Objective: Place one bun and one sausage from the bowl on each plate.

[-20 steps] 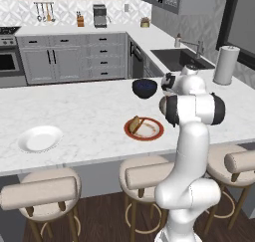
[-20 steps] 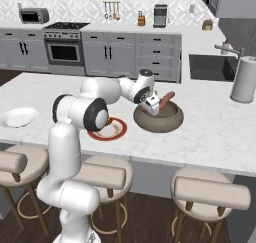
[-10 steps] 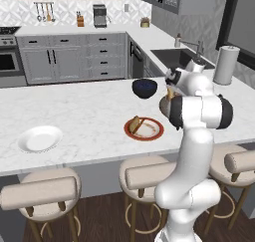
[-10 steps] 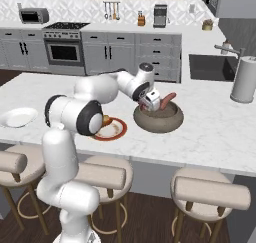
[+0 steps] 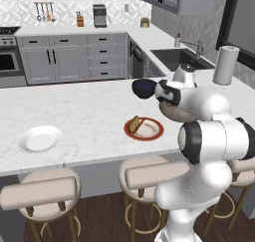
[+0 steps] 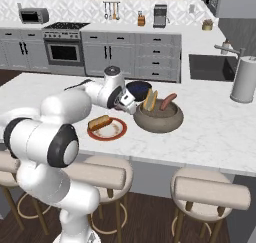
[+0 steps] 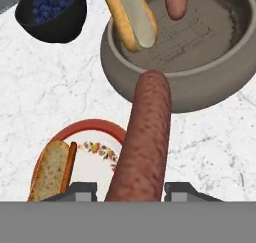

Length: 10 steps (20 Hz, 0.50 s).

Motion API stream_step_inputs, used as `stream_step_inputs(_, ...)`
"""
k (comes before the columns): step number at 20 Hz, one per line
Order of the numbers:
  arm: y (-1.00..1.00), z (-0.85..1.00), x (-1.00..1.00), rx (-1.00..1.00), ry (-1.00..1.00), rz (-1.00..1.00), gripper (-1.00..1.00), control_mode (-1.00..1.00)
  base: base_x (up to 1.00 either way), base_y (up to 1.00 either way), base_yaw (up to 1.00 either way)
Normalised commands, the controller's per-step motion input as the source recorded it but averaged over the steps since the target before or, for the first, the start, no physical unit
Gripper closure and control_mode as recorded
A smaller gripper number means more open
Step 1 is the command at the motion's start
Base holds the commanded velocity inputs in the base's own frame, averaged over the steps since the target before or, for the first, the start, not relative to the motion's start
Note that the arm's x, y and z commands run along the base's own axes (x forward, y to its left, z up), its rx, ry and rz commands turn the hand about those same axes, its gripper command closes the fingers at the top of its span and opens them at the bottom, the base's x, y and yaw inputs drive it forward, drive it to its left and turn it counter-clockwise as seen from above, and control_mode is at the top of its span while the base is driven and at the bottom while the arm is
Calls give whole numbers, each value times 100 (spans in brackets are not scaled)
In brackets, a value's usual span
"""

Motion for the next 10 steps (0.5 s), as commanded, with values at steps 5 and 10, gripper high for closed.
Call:
stream_step_inputs(5, 88, -24, -38, -3, 2, 5, 100, -100, 0, 0, 0)
stream_step_inputs(10, 9, -57, 19, 0, 8, 2, 100, -100, 0, 0, 0)
